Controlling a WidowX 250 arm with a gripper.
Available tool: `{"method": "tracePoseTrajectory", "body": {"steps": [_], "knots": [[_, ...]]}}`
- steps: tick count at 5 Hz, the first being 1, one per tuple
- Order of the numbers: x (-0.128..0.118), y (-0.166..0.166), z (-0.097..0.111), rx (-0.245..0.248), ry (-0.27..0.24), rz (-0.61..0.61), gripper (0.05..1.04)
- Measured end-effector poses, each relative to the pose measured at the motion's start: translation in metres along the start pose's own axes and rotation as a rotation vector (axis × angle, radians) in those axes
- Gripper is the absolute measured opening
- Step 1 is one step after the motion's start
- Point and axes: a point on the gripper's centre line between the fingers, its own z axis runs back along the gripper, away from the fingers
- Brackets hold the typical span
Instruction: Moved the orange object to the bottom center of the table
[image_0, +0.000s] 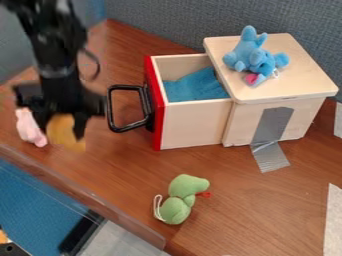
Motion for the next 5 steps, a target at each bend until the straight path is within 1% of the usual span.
{"method": "tracePoseTrajectory", "body": {"steps": [1,2,3,4,5], "knots": [[-0.005,-0.004,-0.012,0.019,0.012,-0.017,0.642],[-0.007,-0.004,-0.021,0.04,0.031,-0.005,0.938],[-0.011,-0.008,-0.02,0.044,0.043,-0.012,1.012],[-0.005,-0.011,0.007,0.017,0.032,0.001,1.007],[0.001,-0.01,0.044,-0.024,0.023,-0.021,1.001]]}}
